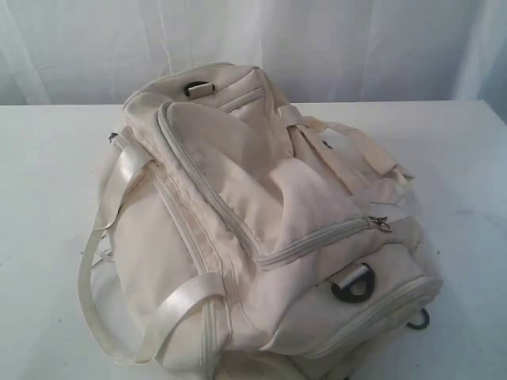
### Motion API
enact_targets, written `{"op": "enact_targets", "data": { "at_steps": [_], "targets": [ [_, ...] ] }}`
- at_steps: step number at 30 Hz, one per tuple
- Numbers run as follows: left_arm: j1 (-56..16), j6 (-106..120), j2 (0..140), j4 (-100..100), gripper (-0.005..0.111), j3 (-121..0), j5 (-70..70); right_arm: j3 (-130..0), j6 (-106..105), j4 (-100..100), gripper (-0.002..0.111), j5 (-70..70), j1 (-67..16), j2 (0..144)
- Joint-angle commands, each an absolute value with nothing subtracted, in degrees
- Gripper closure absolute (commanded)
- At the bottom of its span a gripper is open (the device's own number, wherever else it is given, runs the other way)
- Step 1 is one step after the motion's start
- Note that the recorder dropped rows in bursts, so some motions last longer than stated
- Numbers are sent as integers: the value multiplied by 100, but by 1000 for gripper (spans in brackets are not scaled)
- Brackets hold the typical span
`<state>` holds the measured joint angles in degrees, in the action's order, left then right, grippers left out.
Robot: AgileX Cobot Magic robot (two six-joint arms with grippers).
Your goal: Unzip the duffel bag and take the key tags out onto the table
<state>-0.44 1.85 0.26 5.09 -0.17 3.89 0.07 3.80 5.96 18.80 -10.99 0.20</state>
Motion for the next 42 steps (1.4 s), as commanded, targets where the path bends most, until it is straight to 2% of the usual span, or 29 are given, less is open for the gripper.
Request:
{"op": "enact_targets", "data": {
  "at_steps": [1,15,20,22,26,28,32,36,42],
  "targets": [
    [-74,152,0,558,107,0,1137,0,369,554,108,1189,-1069,0],
    [-74,87,0,558,107,0,3531,0,857,584,108,-2293,-1069,0],
    [-74,87,28,625,107,-149,3287,-19,869,2094,108,-1537,-1069,33],
    [-74,87,240,745,107,-377,3094,-214,421,2878,108,-1314,-1069,513],
    [-74,87,894,871,107,-1084,2510,-968,276,2969,108,-1202,-1084,2265],
    [-74,87,1255,871,107,-1518,1855,-1736,267,2710,108,-530,-1081,3406],
    [-74,329,2319,846,107,-2736,-894,-3748,-97,2374,108,1850,-1081,5820],
    [-88,1283,3450,889,107,-3770,-2821,-5584,-1580,3361,108,3984,-1081,7793],
    [-541,2989,4485,2373,107,-4176,-3575,-7181,-2340,4269,108,6147,-1081,9264]
  ]
}}
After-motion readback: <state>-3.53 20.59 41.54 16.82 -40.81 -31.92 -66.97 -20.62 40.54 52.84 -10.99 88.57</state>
